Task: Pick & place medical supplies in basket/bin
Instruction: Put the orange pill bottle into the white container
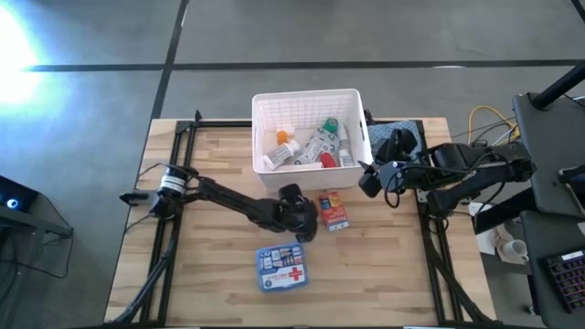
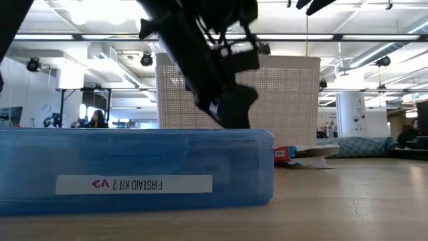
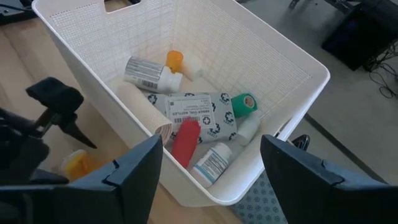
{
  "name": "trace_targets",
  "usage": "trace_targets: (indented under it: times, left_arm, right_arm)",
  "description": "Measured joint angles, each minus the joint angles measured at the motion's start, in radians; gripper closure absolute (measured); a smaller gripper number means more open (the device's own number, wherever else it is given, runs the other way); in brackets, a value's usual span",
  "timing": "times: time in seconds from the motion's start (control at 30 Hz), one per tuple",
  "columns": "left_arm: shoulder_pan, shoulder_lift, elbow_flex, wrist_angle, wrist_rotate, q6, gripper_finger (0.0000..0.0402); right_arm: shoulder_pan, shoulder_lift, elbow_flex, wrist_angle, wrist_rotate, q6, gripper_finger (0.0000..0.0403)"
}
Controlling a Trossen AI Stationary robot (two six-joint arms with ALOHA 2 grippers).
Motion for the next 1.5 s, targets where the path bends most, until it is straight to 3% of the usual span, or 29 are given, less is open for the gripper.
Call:
trace_targets:
  times: [0.37,1.3,1.5]
  left_arm:
    - [0.005,0.002,-0.059,0.129,0.127,-0.002,0.0102]
    - [0.028,0.058,-0.072,0.189,0.207,-0.082,0.0103]
    - [0.028,0.058,-0.072,0.197,0.210,-0.084,0.0132]
  right_arm:
    - [0.000,0.000,-0.015,-0.001,0.000,0.000,0.0143]
    - [-0.001,0.000,-0.050,0.001,0.000,0.063,0.0150]
    - [0.000,0.000,-0.050,0.002,-0.001,0.066,0.0152]
